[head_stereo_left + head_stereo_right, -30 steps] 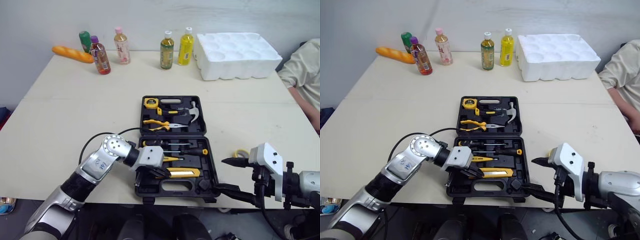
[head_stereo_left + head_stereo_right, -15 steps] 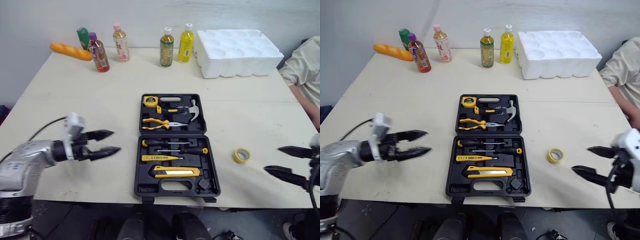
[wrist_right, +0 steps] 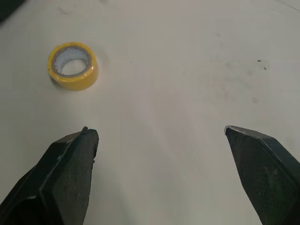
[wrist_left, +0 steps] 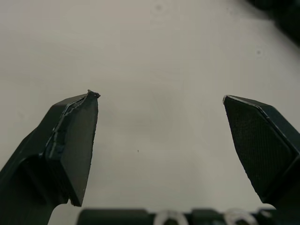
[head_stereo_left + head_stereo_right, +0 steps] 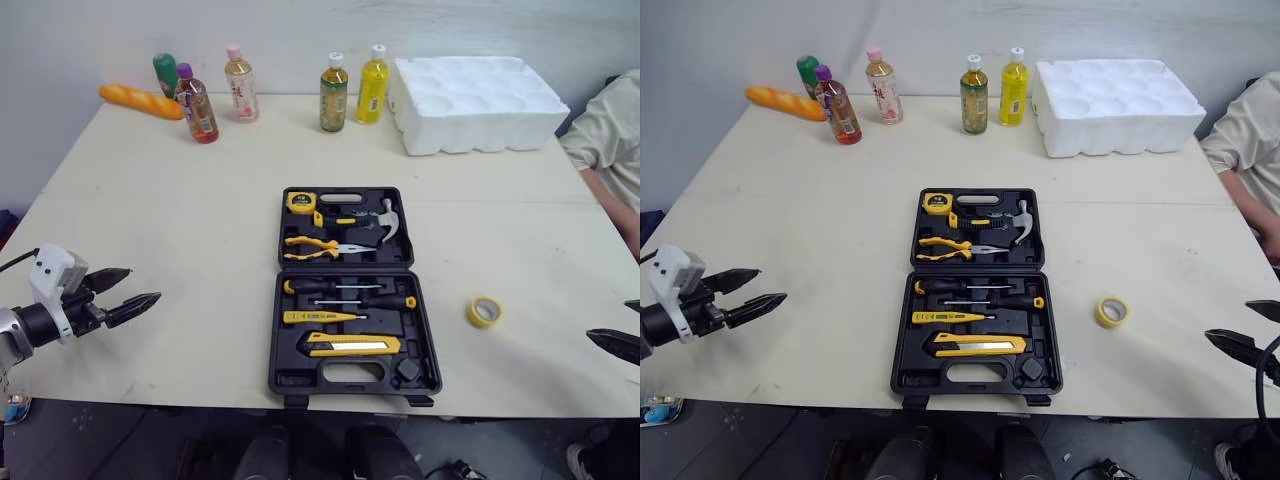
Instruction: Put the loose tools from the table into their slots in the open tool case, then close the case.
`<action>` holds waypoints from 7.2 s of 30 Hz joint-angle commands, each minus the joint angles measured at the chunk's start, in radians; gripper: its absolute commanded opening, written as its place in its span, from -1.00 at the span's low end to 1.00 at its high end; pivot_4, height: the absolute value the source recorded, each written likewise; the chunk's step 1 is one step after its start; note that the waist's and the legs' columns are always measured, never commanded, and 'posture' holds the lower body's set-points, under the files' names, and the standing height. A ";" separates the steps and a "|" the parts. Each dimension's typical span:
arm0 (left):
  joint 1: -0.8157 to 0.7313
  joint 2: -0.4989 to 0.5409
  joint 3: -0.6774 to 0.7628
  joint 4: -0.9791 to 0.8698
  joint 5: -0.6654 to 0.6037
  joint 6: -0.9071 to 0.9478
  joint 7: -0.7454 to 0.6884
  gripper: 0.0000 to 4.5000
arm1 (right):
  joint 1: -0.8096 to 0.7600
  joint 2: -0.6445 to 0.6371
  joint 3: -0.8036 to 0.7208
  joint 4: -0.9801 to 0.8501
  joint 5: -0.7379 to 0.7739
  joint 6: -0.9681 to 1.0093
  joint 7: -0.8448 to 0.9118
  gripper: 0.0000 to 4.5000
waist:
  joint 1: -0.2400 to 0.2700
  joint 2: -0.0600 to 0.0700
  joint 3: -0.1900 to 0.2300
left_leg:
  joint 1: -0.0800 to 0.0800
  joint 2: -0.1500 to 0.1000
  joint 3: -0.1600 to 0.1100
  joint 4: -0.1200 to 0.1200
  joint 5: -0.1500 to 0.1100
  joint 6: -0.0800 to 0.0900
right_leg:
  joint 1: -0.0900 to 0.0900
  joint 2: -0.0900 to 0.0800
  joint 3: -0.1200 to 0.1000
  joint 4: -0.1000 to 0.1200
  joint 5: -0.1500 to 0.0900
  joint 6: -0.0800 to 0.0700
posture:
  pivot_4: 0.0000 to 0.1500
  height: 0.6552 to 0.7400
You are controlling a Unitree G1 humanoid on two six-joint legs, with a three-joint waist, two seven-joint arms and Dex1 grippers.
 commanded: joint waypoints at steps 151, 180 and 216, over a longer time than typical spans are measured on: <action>-0.310 -0.052 -0.521 -0.315 -0.010 -0.011 -0.270 0.41 | -0.380 0.163 0.650 -0.408 0.153 -0.041 -0.167 -1.00 | -0.003 0.001 0.002 | 0.002 0.000 -0.003 0.016 -0.002 0.000 | 0.007 0.003 -0.001 0.006 0.000 0.001 | 1.00 1.00; -0.586 -0.327 -0.650 0.218 0.265 -0.085 -0.058 -0.99 | -0.849 0.357 0.940 0.085 -0.284 -0.056 -0.260 -1.00 | -0.005 0.001 0.002 | -0.007 -0.001 0.000 0.018 0.002 -0.006 | -0.004 0.003 0.000 0.013 0.000 0.001 | 1.00 1.00; -0.711 -0.213 -0.448 0.020 0.080 0.695 0.079 0.98 | -1.023 0.345 0.652 -0.039 0.014 0.630 -0.387 1.00 | -0.024 0.001 0.002 | -0.006 -0.001 -0.002 0.015 0.003 -0.007 | -0.005 0.002 0.000 0.014 0.000 0.001 | 1.00 1.00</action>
